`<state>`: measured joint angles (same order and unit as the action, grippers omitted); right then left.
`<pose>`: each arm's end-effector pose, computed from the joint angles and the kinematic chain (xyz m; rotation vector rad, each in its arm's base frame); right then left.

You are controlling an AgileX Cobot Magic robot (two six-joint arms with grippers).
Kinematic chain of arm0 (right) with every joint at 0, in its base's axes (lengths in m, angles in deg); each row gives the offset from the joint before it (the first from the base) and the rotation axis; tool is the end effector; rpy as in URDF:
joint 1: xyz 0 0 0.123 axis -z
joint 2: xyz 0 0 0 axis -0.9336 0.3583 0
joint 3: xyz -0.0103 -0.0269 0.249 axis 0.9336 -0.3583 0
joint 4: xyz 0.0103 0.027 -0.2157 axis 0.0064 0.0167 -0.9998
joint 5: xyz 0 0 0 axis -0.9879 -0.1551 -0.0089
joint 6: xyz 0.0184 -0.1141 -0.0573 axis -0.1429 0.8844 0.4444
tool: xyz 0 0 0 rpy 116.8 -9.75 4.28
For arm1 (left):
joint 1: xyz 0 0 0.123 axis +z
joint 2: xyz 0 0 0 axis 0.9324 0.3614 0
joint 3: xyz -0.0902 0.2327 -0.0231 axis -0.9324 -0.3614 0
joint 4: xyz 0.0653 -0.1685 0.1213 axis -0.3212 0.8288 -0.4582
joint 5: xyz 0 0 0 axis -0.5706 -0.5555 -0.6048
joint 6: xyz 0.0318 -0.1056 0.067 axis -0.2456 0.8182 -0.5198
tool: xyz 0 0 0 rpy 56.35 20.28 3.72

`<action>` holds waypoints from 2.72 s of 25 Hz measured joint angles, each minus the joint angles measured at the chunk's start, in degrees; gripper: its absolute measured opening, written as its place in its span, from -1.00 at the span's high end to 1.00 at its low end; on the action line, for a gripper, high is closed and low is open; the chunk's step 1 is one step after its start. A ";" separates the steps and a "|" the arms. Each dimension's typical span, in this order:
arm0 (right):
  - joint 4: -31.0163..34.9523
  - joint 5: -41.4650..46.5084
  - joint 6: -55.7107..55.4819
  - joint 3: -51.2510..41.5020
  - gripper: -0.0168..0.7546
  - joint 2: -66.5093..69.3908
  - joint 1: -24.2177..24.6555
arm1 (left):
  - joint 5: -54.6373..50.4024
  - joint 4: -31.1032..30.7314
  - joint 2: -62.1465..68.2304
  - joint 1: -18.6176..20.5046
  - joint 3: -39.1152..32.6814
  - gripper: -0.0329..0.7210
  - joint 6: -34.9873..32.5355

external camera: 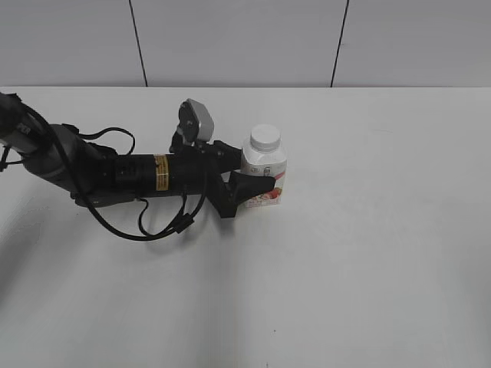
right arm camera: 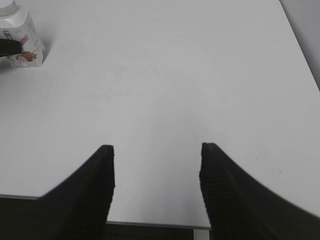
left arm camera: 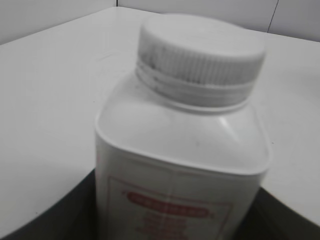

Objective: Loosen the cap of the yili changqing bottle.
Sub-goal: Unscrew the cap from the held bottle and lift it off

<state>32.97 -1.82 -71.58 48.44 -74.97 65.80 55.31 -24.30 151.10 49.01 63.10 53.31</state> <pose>0.0293 0.0078 0.2417 -0.2069 2.0521 0.0112 0.3446 -0.2345 0.0541 1.1427 1.5788 -0.9702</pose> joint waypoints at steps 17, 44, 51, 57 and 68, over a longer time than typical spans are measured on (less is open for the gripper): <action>0.00 -0.14 0.00 0.25 -0.18 0.00 0.00 | 0.13 -0.20 0.00 0.00 0.00 -0.22 0.00; 14.20 -5.42 -2.07 32.42 0.05 67.09 -2.19 | 0.93 -2.79 0.00 0.00 0.00 -0.21 0.00; 6.63 -1.21 -15.36 46.92 0.06 85.69 -16.21 | 1.19 -4.00 0.00 0.00 0.00 -0.21 0.00; 4.81 -1.36 -20.18 57.12 0.06 97.39 -21.42 | 1.32 -4.68 -0.05 0.00 0.05 -0.21 0.00; 5.31 -2.54 -21.63 65.27 -0.05 109.64 -25.17 | 1.43 -5.05 -0.05 0.00 0.05 -0.21 0.00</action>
<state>38.28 -4.36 -93.21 113.72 34.67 40.63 56.74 -29.35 151.05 49.00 63.15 53.31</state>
